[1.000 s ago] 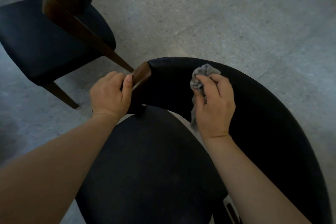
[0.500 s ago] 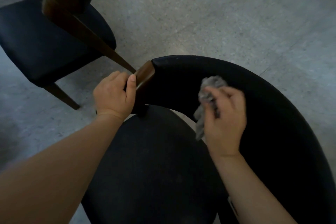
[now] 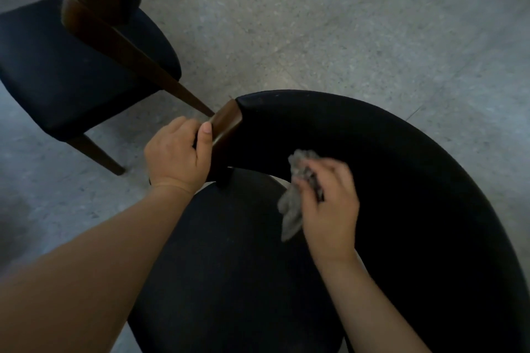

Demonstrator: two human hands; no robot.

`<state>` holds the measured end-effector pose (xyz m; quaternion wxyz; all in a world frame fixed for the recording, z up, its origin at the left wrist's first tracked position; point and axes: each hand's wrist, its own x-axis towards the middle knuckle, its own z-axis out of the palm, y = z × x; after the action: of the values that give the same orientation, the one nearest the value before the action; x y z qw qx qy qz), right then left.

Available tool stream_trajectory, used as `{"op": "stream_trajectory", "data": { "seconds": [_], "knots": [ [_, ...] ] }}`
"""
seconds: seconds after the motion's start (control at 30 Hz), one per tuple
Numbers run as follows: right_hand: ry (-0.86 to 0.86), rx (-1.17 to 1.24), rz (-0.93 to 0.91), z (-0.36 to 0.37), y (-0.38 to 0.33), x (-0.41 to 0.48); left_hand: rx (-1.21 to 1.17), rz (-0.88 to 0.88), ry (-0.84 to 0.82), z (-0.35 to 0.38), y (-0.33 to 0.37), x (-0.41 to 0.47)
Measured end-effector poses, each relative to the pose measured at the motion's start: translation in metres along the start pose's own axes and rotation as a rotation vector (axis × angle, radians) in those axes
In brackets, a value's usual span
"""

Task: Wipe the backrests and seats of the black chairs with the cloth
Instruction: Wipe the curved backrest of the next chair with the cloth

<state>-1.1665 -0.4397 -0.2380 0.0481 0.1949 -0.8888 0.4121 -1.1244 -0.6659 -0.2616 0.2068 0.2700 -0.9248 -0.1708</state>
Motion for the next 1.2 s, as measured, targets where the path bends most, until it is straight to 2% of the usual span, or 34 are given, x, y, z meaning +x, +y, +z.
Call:
{"op": "stream_trajectory", "data": {
  "seconds": [0.07, 0.13, 0.33, 0.63, 0.7, 0.83, 0.93, 1.0, 1.07, 1.13, 1.2],
  "knots": [
    [0.104, 0.016, -0.13, -0.016, -0.021, 0.032, -0.001, -0.006, -0.001, 0.0, 0.0, 0.0],
    [0.174, -0.006, -0.185, -0.026, -0.032, 0.065, -0.005, -0.007, 0.003, 0.0, 0.001, -0.001],
    [0.146, -0.173, -0.054, -0.007, -0.035, 0.108, -0.017, 0.014, 0.037, 0.0, 0.001, -0.001],
    [0.003, -0.114, -0.244, 0.005, -0.018, 0.062, 0.006, 0.02, 0.058, 0.001, 0.0, -0.001],
    [-0.039, -0.142, -0.224, 0.014, -0.001, 0.039, 0.011, 0.016, 0.063, 0.001, 0.0, -0.001],
    [-0.11, -0.063, -0.063, 0.034, 0.016, 0.006, 0.006, 0.019, 0.069, 0.0, 0.001, -0.001],
    [-0.047, -0.003, -0.124, 0.025, -0.001, 0.01, 0.008, 0.023, 0.081, 0.001, 0.0, -0.001],
    [0.052, -0.021, -0.214, 0.016, -0.015, 0.02, 0.006, 0.018, 0.076, 0.001, 0.0, -0.002],
    [0.107, -0.062, -0.222, 0.015, -0.02, 0.031, 0.006, 0.018, 0.068, 0.0, 0.001, -0.001],
    [0.085, -0.14, -0.198, 0.027, -0.011, 0.032, 0.003, 0.016, 0.06, 0.0, 0.001, -0.001],
    [-0.049, -0.177, -0.193, 0.045, 0.011, 0.019, 0.001, 0.015, 0.059, 0.0, 0.001, -0.001]
  ]
}}
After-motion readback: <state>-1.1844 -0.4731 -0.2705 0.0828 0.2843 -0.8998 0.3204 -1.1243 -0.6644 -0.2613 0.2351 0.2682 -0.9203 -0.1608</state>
